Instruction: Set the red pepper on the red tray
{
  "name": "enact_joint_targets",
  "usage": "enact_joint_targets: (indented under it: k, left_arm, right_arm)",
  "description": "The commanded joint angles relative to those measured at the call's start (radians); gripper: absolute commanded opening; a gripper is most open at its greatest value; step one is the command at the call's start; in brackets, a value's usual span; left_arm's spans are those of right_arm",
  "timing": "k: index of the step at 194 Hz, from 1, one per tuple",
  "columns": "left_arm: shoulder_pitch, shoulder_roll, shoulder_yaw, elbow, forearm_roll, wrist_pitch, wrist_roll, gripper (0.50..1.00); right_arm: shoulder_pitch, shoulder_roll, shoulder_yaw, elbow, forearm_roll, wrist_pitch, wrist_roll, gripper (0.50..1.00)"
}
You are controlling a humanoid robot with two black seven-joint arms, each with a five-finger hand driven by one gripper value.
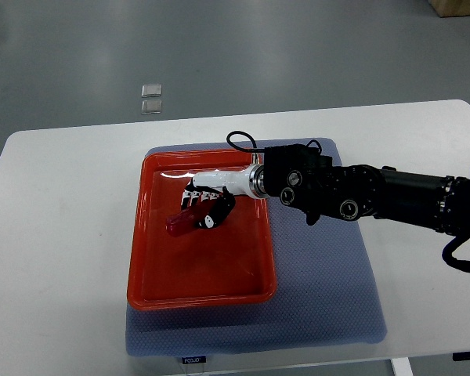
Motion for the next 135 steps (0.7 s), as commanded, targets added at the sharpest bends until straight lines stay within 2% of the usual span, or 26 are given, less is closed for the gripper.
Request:
enact_joint_targets:
  k: [1, 16, 27, 41, 48, 58, 101, 135]
  left_arm:
    - [0.0, 0.0, 0.002, 0.001, -0.002, 0.002, 0.0, 1.0]
    - [0.0, 0.0, 0.003, 0.001, -0.002, 0.002, 0.0, 1.0]
    - [0.0, 0.0, 0.003, 0.001, 0.0, 0.002, 0.0, 1.0]
    - [0.0, 0.0, 0.003, 0.001, -0.002, 0.002, 0.0, 1.0]
    - [0.002, 0.0, 0.003, 0.001, 0.0, 0.0, 0.0, 1.0]
    - [0.0, 0.0, 0.003, 0.001, -0.002, 0.002, 0.0, 1.0]
    - [0.0, 0.0, 0.005, 0.003, -0.002, 0.009, -0.006, 1.0]
    - [0.0, 0.0, 0.005, 0.003, -0.002, 0.009, -0.006, 1.0]
  right_arm:
    - [-0.005, 0.0, -0.001, 0.0, -0.001, 0.0, 0.002, 0.545]
    - [-0.005, 0.0, -0.001, 0.0, -0.001, 0.0, 0.003, 0.607]
    - [-0.007, 0.0, -0.001, 0.0, -0.001, 0.001, 0.003, 0.713]
    - [-0.011, 0.0, 0.0, 0.0, -0.001, 0.001, 0.003, 0.772]
    - [-0.013, 0.0, 0.0, 0.0, -0.001, 0.001, 0.003, 0.819]
    - [-0.014, 0.0, 0.002, 0.0, 0.001, 0.0, 0.006, 0.854]
    - [-0.021, 0.0, 0.036, 0.0, 0.016, -0.008, 0.014, 0.887]
    - [-0.045, 0.0, 0.266, 0.0, 0.03, -0.026, 0.035, 0.891]
